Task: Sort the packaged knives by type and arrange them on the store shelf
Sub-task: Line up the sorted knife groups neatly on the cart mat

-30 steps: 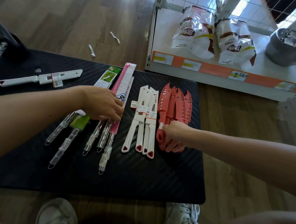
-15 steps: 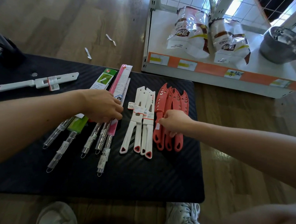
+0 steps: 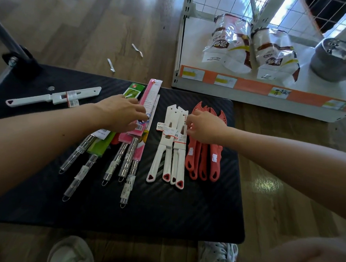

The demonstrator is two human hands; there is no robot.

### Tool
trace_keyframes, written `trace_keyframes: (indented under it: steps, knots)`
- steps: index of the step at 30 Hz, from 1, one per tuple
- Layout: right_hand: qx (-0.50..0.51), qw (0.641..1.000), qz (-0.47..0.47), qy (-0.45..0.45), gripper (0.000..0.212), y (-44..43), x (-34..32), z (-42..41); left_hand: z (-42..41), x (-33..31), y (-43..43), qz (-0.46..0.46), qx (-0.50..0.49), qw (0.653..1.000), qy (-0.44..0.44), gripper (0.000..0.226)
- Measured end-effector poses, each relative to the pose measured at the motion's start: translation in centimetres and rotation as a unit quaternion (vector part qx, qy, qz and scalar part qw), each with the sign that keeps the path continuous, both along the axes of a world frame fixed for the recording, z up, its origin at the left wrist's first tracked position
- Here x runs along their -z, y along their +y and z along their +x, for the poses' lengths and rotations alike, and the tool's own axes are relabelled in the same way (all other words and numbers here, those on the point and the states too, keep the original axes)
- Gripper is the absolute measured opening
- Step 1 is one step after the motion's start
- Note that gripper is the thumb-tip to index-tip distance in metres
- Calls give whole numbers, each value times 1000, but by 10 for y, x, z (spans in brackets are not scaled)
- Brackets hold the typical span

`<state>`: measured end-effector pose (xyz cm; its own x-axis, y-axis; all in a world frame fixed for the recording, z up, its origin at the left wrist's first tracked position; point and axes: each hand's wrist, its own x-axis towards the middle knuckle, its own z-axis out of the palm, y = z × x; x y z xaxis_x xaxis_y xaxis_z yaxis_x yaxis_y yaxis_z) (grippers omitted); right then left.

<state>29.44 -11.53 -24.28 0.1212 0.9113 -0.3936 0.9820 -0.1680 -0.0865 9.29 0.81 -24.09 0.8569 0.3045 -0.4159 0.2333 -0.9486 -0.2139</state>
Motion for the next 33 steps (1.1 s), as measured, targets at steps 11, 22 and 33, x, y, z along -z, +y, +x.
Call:
trace_keyframes:
  steps: [11,22,33]
  knots:
    - [-38,994,-12,-97,40,20,3,-10,-8,5,5,-61,-188,979,-53,57]
    - [-105,992,25,-60,36,98,6,-84,-93,-4,40,-29,-363,931,-33,52]
    - [-181,981,73,-17,36,167,22,-167,-166,11,73,8,-470,880,-62,59]
